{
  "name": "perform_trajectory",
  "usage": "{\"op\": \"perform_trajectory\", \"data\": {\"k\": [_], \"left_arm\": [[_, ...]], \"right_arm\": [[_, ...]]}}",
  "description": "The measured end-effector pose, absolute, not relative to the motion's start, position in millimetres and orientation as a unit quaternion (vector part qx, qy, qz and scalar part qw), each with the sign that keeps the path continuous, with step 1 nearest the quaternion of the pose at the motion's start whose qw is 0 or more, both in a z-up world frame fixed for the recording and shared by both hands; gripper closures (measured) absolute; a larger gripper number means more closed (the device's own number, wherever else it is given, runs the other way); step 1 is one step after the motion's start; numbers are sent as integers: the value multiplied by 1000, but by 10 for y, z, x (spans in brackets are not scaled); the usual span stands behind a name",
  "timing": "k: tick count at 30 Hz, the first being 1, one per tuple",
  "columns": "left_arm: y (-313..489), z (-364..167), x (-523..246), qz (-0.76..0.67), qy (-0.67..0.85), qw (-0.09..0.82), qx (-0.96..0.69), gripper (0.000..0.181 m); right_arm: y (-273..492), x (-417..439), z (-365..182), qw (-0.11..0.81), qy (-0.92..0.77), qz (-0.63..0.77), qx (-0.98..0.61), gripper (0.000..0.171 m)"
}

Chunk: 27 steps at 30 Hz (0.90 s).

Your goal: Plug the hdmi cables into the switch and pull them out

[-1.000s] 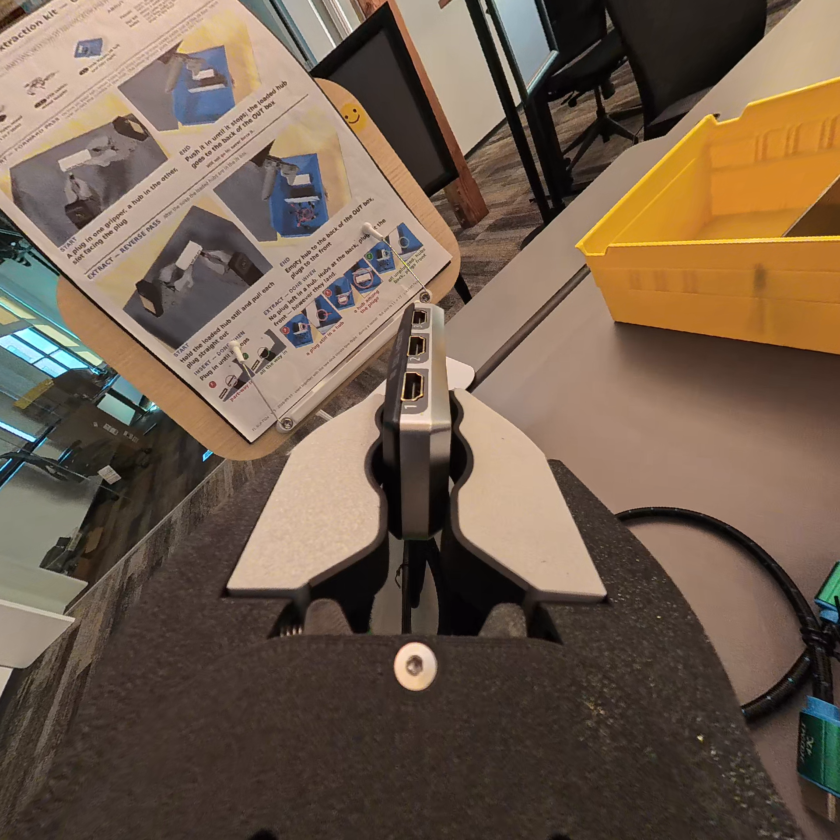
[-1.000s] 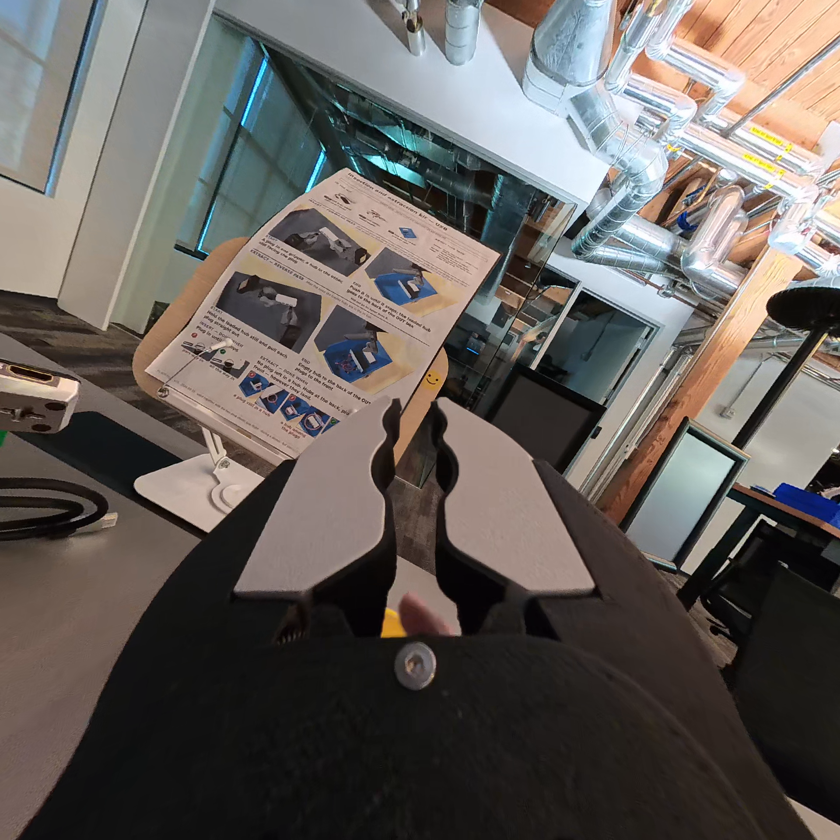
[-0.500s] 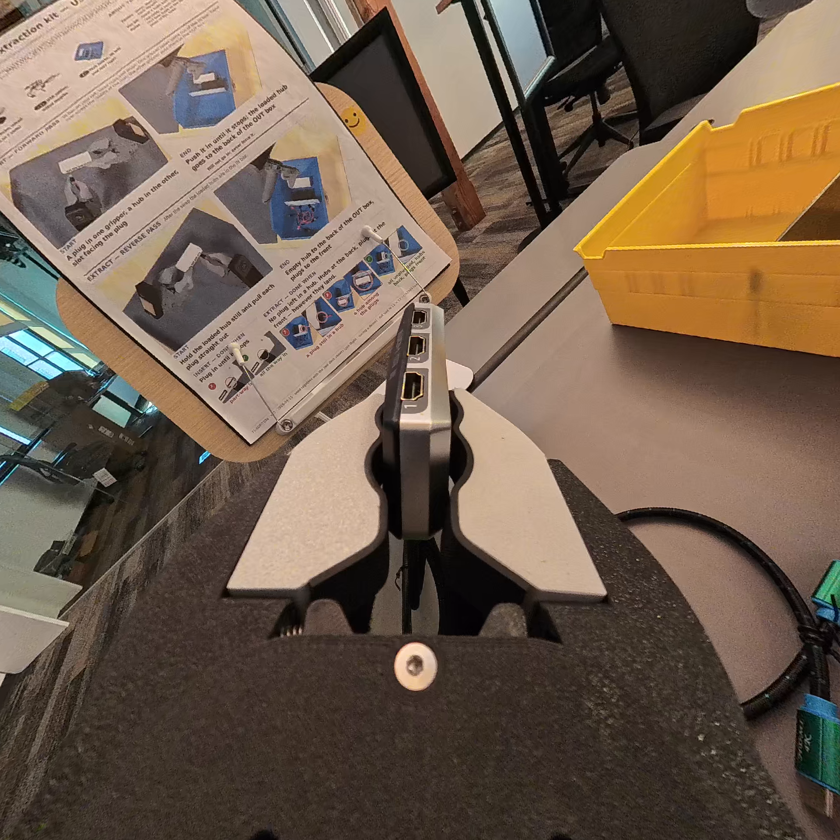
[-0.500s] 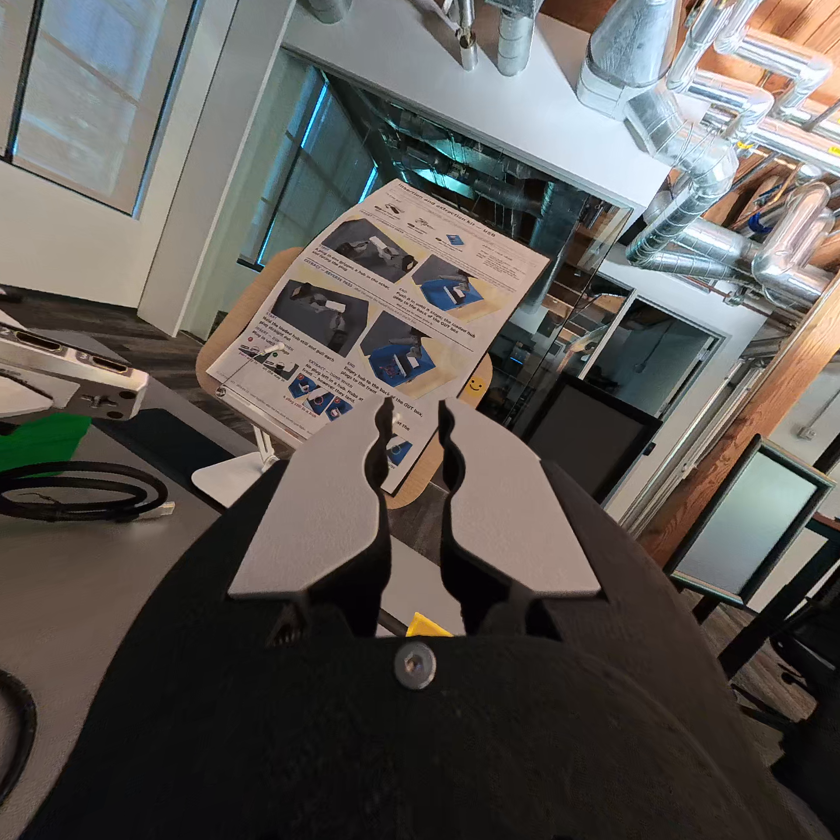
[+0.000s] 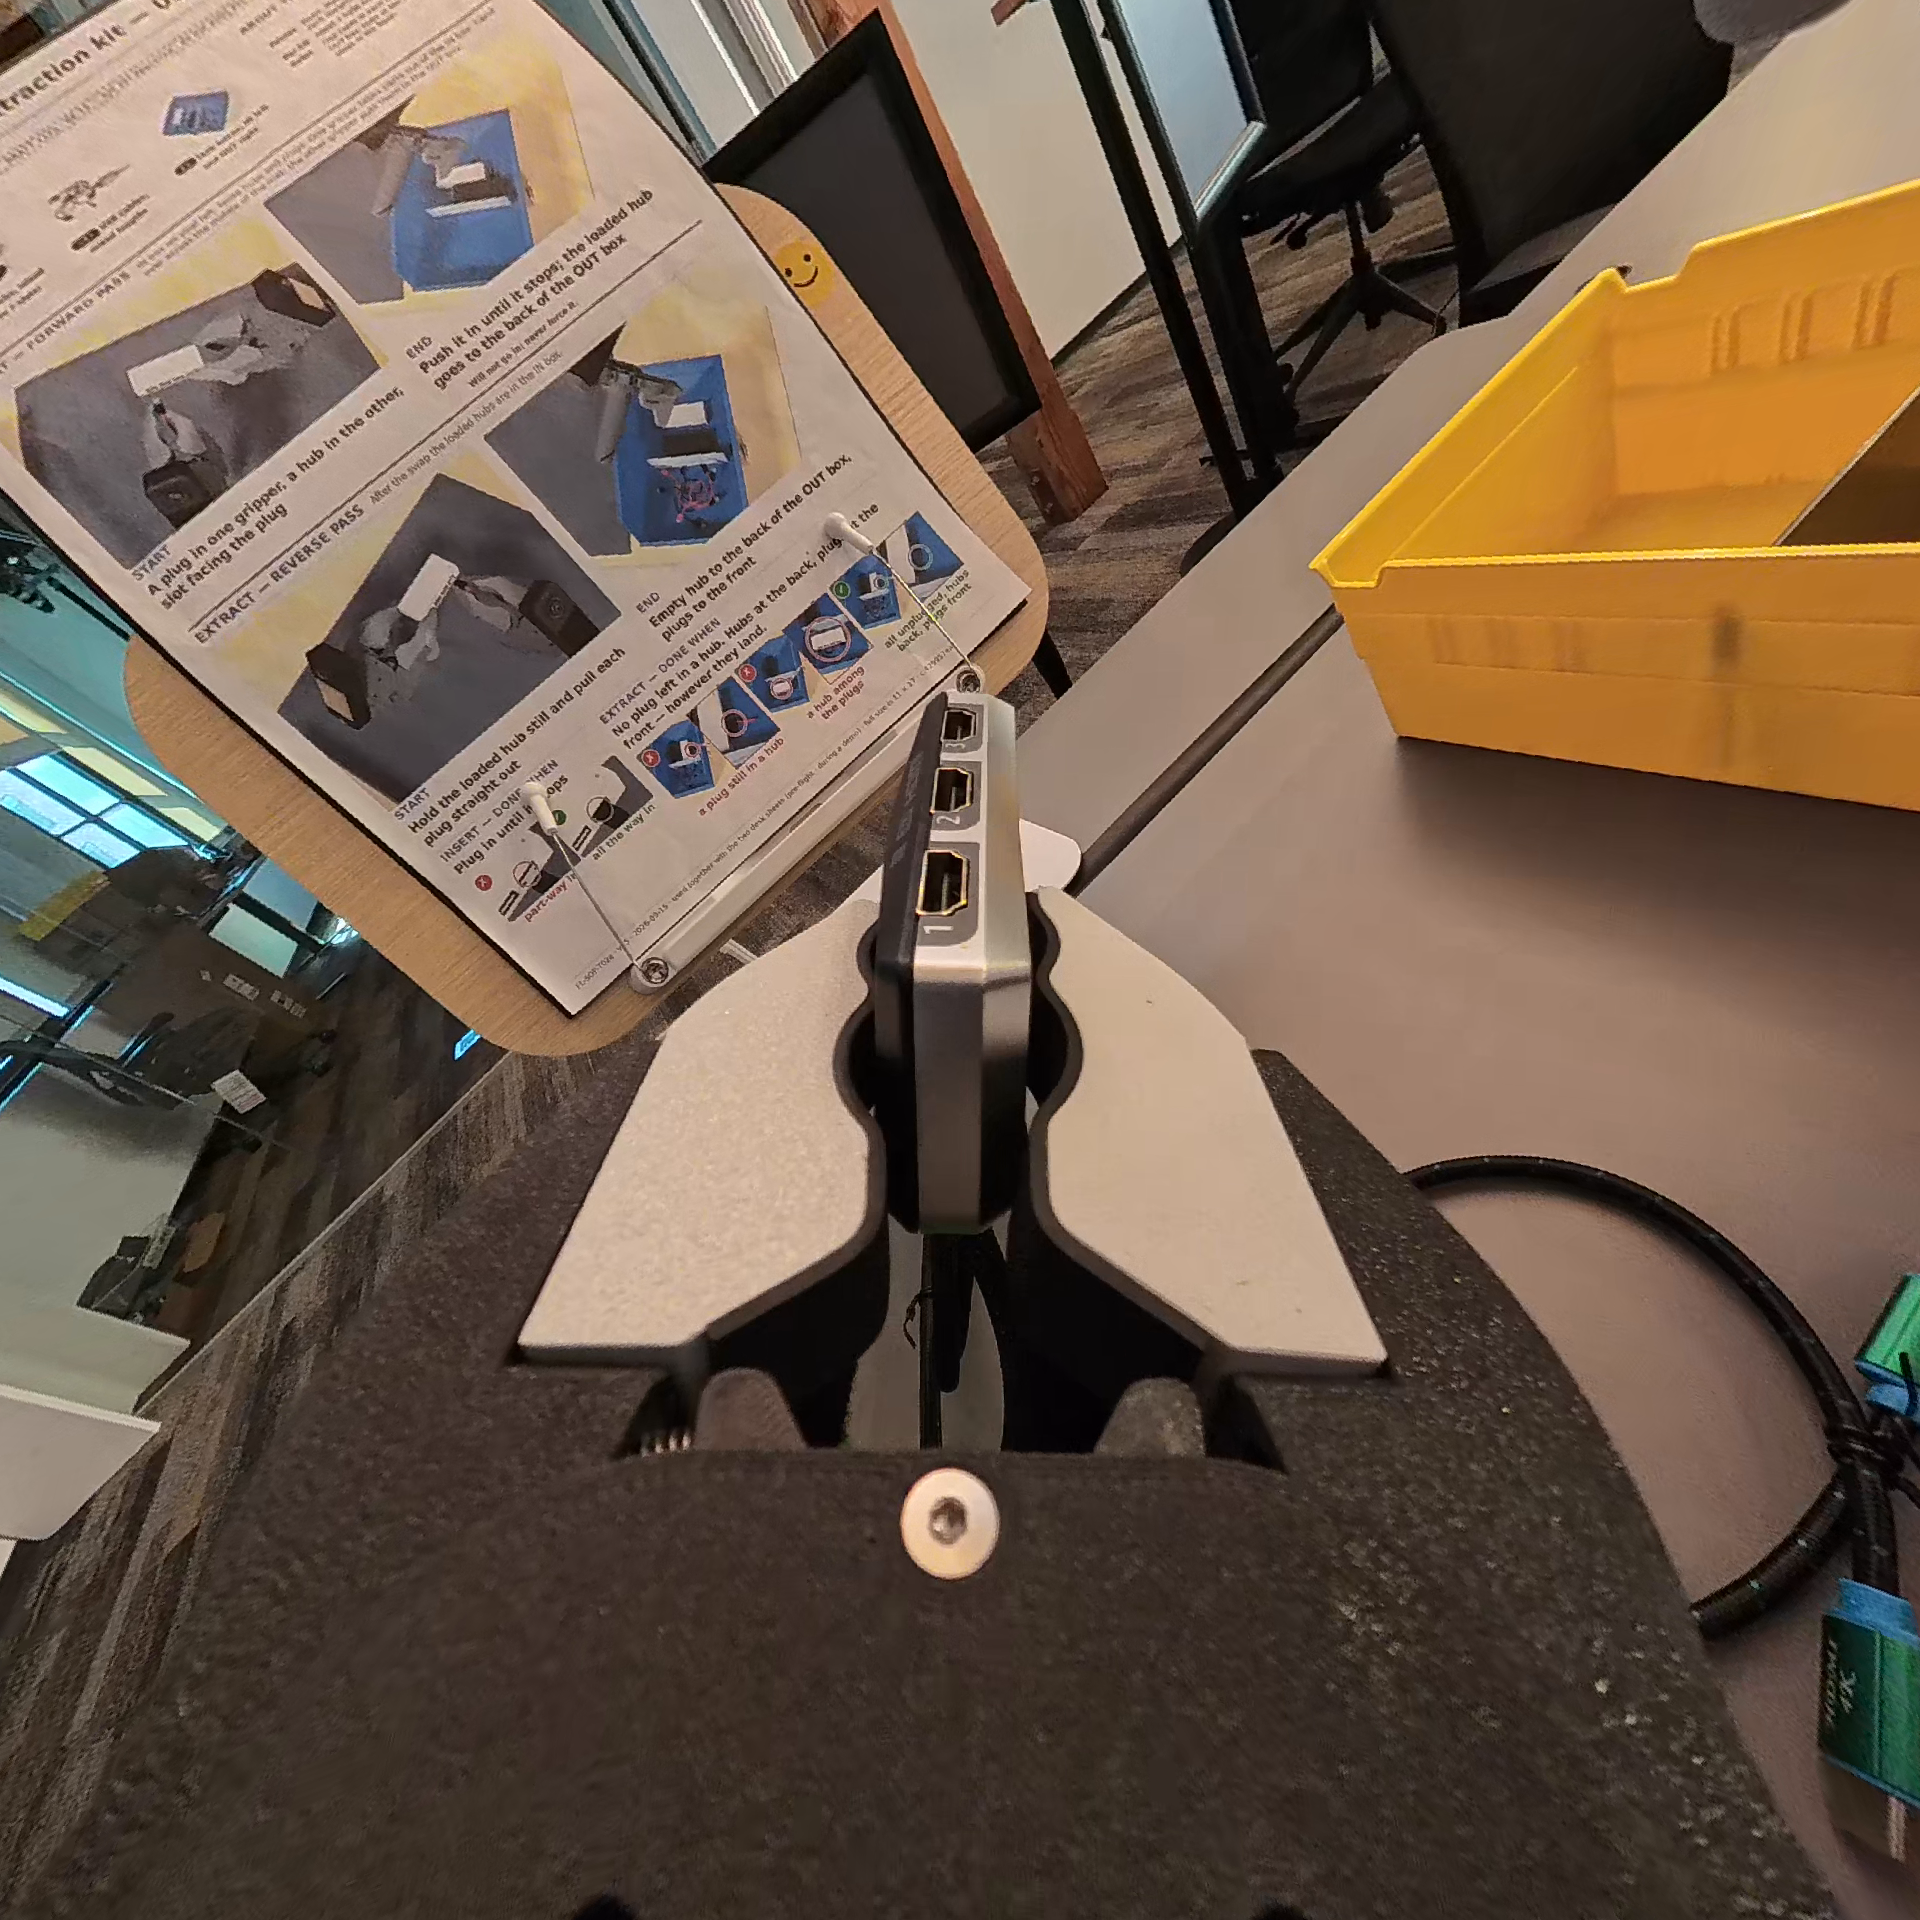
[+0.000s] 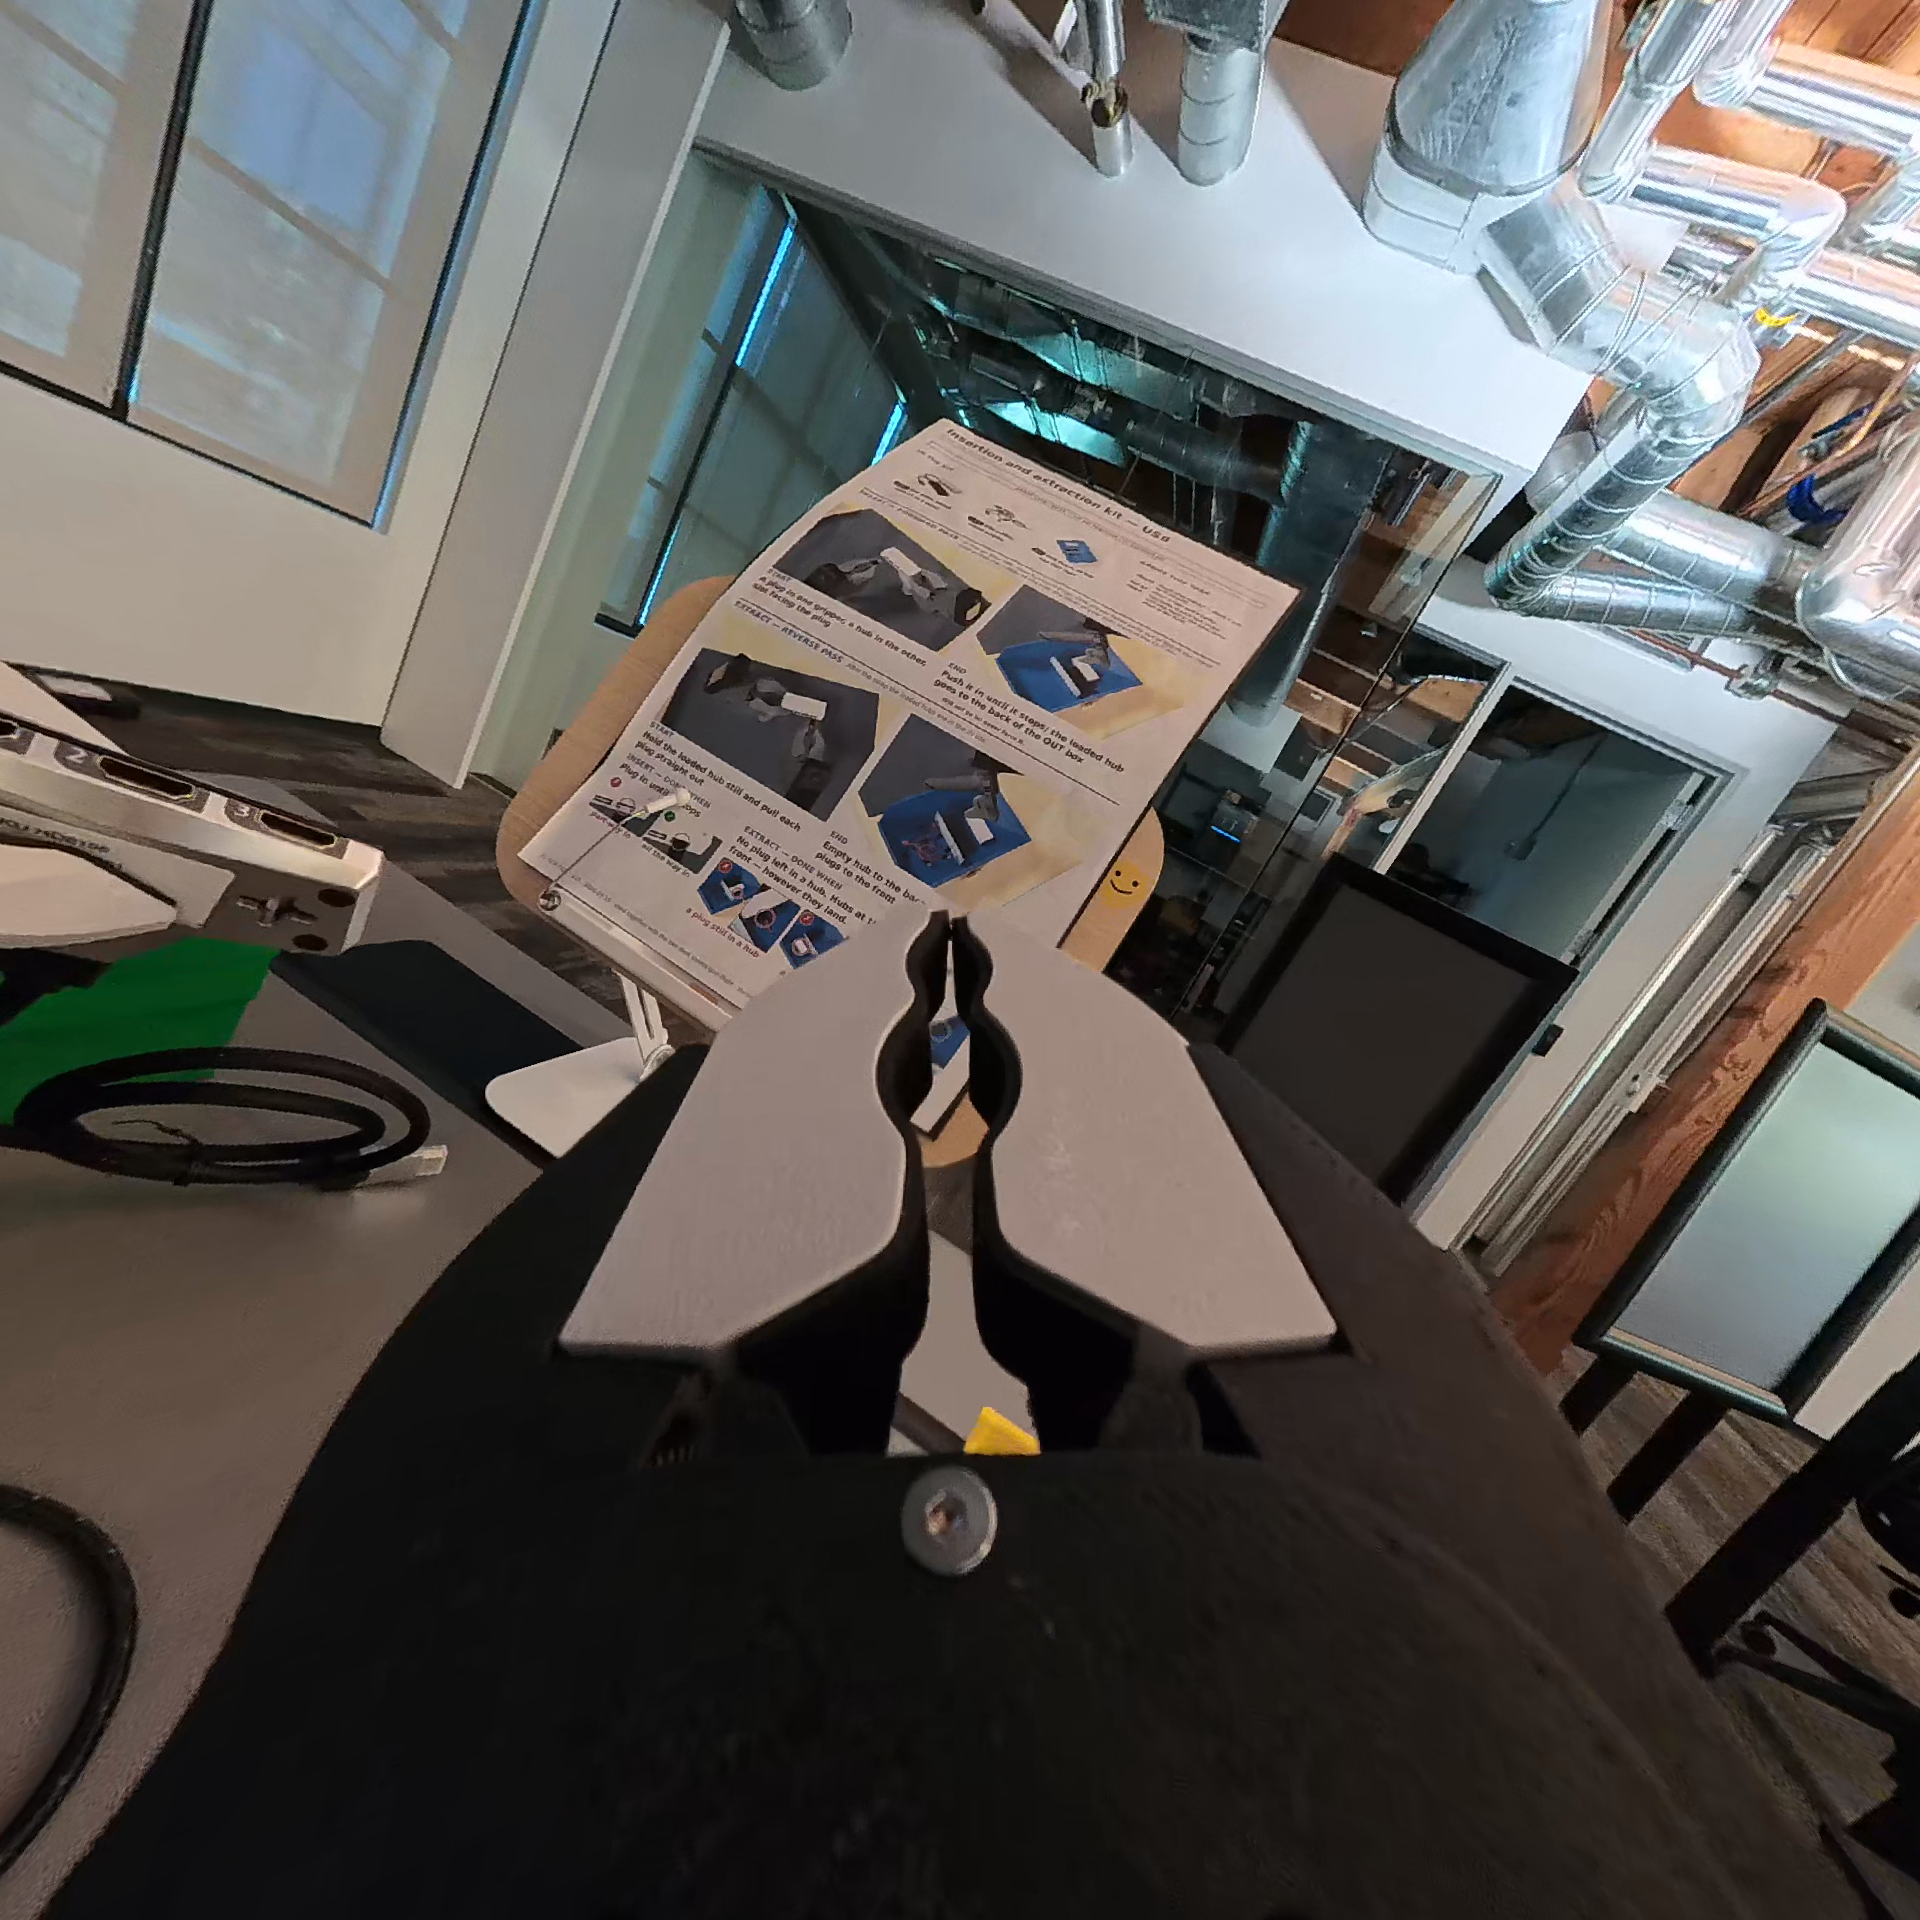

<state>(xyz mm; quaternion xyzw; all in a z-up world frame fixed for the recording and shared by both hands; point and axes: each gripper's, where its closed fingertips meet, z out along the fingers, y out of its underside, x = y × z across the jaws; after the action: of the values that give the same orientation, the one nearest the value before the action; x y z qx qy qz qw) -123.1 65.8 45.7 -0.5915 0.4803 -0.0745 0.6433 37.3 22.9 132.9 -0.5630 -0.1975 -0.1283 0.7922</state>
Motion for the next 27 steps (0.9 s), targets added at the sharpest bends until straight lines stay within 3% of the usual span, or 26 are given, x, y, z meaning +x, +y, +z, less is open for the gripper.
{"op": "perform_trajectory", "data": {"k": [27], "left_arm": [[637, 515, -1246, -78, 477, 648, -589, 159]], "right_arm": [[414, 396, 1064, 745, -201, -119, -625, 170]]}}
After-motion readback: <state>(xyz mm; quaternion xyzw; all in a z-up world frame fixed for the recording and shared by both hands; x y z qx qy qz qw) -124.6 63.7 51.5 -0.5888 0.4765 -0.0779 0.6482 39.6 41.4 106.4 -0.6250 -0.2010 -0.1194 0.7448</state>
